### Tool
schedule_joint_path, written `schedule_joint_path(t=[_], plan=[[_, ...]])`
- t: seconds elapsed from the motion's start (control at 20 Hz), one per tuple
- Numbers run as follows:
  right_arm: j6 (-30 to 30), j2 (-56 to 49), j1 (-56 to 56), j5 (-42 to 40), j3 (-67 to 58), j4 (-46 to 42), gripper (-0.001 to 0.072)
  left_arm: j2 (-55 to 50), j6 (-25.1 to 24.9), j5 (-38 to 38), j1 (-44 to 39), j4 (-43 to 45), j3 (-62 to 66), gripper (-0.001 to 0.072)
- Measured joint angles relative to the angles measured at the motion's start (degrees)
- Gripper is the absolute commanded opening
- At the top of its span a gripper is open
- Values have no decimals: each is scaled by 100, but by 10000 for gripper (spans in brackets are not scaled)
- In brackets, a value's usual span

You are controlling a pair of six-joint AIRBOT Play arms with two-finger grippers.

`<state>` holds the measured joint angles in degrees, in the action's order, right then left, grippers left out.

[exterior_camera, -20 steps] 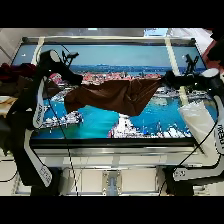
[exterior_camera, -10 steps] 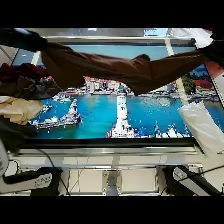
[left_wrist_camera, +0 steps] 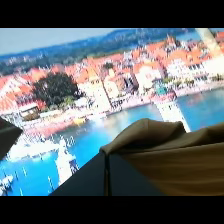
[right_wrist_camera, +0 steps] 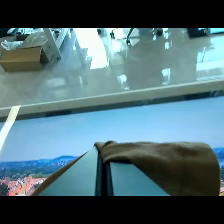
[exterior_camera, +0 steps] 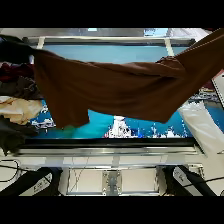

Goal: Fold the shirts.

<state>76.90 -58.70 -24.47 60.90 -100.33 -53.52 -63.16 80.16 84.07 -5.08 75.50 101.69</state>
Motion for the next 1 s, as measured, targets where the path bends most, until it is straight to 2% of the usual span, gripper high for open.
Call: schedule_joint_path(t=[0.2,0.45,0.5,0.55,0.6,0.65,0.7,0.75,0.9,1.0], plan=[[4,-1233,684,-52,-17,-52,32,-350,26,-549,-7,-210,-1832,10],[109,-3222,1915,-562,-24,-752,39,-1088,26,-1521,-127,-426,-3550,11],[162,-3595,2142,-769,-24,-870,73,-1255,24,-1707,-170,-450,-3738,12],[219,-3910,2332,-964,-24,-946,192,-1394,26,-1917,-203,-485,-3869,22],[291,-4179,2496,-1196,-24,-997,359,-1493,46,-2135,-227,-505,-3956,28],[356,-4404,2651,-1447,-24,-1054,445,-1572,70,-2415,-240,-516,-4006,164],[411,-4568,2771,-1718,-24,-1095,451,-1622,90,-2704,-247,-522,-4011,381],[457,-4675,2848,-1947,-39,-1117,452,-1665,111,-2997,-256,-522,-3958,513],[518,-4721,2929,-2422,-168,-1182,451,-1731,151,-3753,-249,-450,-3436,531],[538,-4509,2839,-2433,-293,-1290,451,-1731,155,-4004,-216,-195,-2844,530]])
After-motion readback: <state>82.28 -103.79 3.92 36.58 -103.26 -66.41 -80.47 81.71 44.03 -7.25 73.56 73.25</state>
